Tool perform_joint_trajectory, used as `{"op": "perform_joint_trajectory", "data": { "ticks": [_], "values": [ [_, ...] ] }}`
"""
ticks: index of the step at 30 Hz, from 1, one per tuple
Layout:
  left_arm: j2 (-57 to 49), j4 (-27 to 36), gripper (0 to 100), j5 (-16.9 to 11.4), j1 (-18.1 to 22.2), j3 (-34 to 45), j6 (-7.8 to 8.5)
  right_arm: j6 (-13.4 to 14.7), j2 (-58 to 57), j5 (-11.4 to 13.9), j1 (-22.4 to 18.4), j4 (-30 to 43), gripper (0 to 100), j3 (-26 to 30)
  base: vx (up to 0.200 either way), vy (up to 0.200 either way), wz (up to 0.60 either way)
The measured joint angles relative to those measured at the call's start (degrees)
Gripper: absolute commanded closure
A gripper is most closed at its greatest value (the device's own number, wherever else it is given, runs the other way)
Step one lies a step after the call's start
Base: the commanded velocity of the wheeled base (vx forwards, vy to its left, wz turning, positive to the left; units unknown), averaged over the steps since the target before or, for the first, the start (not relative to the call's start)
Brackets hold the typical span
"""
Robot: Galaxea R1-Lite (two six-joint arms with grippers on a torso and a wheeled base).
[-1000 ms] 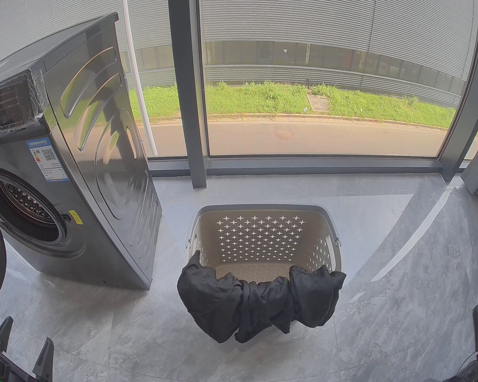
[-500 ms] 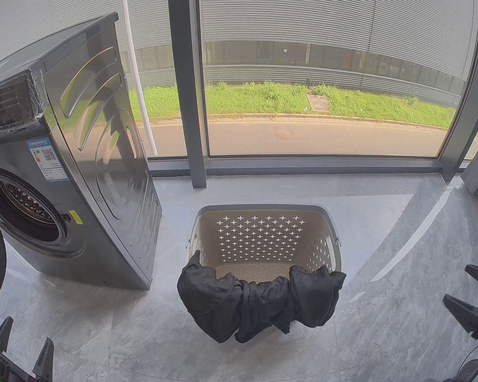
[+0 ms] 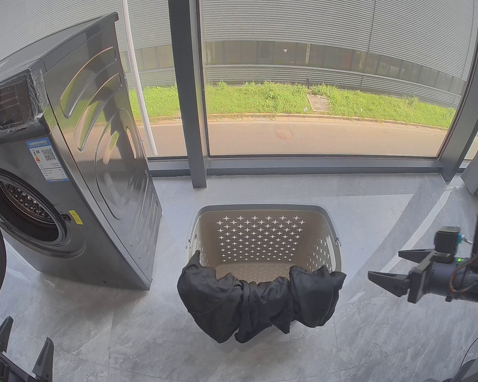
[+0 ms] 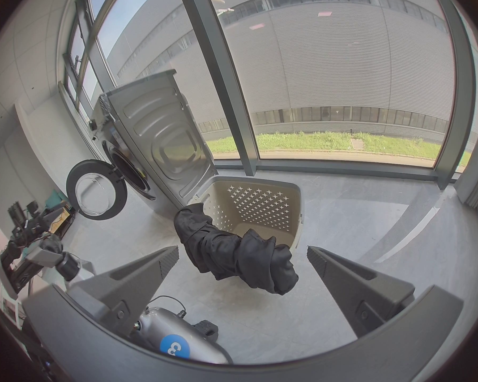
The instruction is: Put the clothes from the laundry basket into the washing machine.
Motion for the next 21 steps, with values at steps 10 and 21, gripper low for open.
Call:
{"op": "perform_joint_trajectory", "data": {
  "ticks": [10, 21],
  "values": [
    [0.0, 0.0, 0, -0.1, 0.0, 0.0, 0.02, 0.2, 22.0, -5.3, 2.6, -8.3, 0, -6.5, 0.000, 0.000, 0.00],
    [0.0, 0.0, 0, -0.1, 0.0, 0.0, 0.11, -0.1, 37.9, -8.9, 4.7, -14.8, 0, -12.3, 0.000, 0.000, 0.00]
  ]
}}
